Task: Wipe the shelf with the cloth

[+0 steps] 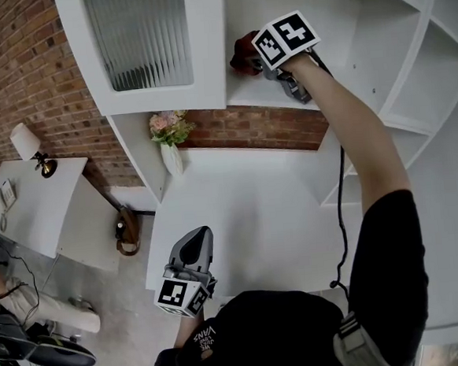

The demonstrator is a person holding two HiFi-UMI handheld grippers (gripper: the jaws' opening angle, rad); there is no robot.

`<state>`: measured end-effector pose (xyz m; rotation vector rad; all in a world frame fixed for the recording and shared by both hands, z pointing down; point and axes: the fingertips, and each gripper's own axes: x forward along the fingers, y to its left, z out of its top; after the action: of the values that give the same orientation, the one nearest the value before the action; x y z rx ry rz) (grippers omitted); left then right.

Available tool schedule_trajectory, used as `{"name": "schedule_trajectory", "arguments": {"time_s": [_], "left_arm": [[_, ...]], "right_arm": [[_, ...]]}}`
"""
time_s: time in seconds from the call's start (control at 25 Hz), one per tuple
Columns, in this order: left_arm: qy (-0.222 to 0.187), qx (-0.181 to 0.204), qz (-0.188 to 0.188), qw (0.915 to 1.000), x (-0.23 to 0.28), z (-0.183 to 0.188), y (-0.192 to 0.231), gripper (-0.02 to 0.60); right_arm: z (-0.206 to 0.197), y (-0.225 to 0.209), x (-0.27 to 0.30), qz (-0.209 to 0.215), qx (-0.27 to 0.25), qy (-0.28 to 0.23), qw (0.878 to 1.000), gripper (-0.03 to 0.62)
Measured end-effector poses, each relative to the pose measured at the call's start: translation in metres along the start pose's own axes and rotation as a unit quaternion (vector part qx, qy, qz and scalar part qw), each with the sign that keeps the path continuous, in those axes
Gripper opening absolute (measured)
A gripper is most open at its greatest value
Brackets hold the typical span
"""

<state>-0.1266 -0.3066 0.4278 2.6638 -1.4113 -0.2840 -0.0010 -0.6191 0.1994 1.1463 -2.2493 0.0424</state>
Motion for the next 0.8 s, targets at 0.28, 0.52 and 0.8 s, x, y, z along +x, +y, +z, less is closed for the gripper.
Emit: {"name": "schedule_trajectory", "arguments": {"time_s": [0.28, 0.52, 0.8], "left_arm": [[-0.005, -0.008, 0.01, 0.9999, -0.008, 0.0, 0.003, 0.006], [-0.003, -0.01, 0.0, 0.9999, -0.001, -0.003, -0.001, 0.006], [0.006, -0.014, -0.029, 0.9995, 0.014, -0.009, -0.014, 0.006]], "right_arm": [[-0.005, 0.028, 0.02, 0.02, -0.023, 0.022, 0.999, 0.095], [-0.023, 0.007, 0.013, -0.018, -0.064, 0.049, 0.997, 0.095], [-0.067, -0.05, -0.024, -0.077, -0.063, 0.092, 0.991, 0.095]]}}
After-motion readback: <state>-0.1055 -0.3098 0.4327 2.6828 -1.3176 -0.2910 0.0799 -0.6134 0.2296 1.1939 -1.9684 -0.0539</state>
